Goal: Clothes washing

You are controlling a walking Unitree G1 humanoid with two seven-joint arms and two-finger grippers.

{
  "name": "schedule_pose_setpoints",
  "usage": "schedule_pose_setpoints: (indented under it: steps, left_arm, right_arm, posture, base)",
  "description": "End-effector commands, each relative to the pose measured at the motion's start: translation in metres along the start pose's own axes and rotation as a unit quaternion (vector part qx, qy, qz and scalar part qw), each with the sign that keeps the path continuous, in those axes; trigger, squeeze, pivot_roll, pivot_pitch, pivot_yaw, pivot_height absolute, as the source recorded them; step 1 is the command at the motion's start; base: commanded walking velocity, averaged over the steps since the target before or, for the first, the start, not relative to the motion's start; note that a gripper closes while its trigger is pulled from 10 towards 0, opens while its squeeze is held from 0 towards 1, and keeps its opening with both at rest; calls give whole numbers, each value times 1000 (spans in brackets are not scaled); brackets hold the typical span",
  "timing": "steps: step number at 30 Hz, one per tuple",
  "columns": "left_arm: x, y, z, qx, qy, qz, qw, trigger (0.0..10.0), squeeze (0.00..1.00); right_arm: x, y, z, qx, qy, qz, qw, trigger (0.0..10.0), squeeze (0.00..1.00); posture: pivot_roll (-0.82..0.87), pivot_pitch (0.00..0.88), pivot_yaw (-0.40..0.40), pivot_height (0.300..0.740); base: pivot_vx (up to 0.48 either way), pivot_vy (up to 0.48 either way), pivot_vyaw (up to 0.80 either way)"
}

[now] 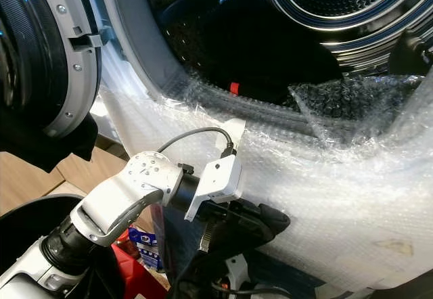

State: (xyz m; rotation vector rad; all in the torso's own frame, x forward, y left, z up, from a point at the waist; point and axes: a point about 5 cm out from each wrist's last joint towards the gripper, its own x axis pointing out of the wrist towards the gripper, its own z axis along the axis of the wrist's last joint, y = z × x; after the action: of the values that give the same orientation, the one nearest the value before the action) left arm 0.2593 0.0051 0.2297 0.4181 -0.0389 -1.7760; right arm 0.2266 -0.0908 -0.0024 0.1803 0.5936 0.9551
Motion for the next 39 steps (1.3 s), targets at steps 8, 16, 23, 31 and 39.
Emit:
schedule_pose_setpoints:
  steps: [8, 16, 23, 31, 39]
  left_arm:
    - [-8, 8, 20, 45, -18, 26, 998, 0, 0]
    - [-15, 2, 14, 25, -17, 38, 999, 0, 0]
    - [-17, 0, 13, 19, -19, 43, 999, 0, 0]
    - [-19, -15, 5, 0, -18, 46, 999, 0, 0]
    - [-22, -20, 5, -5, -15, 52, 999, 235, 0]
  right_arm:
    - [6, -1, 6, -3, -4, -3, 1000, 0, 0]
    - [9, 0, 7, -3, -7, 1, 1000, 0, 0]
    - [14, 3, 11, -5, -14, 8, 1000, 0, 0]
    - [17, 9, 10, -9, -20, 24, 999, 0, 0]
    - [12, 10, 12, -11, -27, 38, 999, 0, 0]
  posture:
    - [71, 10, 29, 740]
    - [96, 31, 28, 740]
    - [90, 19, 32, 740]
    - [89, 0, 25, 740]
    - [96, 0, 9, 740]
  base:
    - [0, 0, 0]
    - [0, 0, 0]
    - [0, 0, 0]
    - [0, 0, 0]
    - [0, 0, 0]
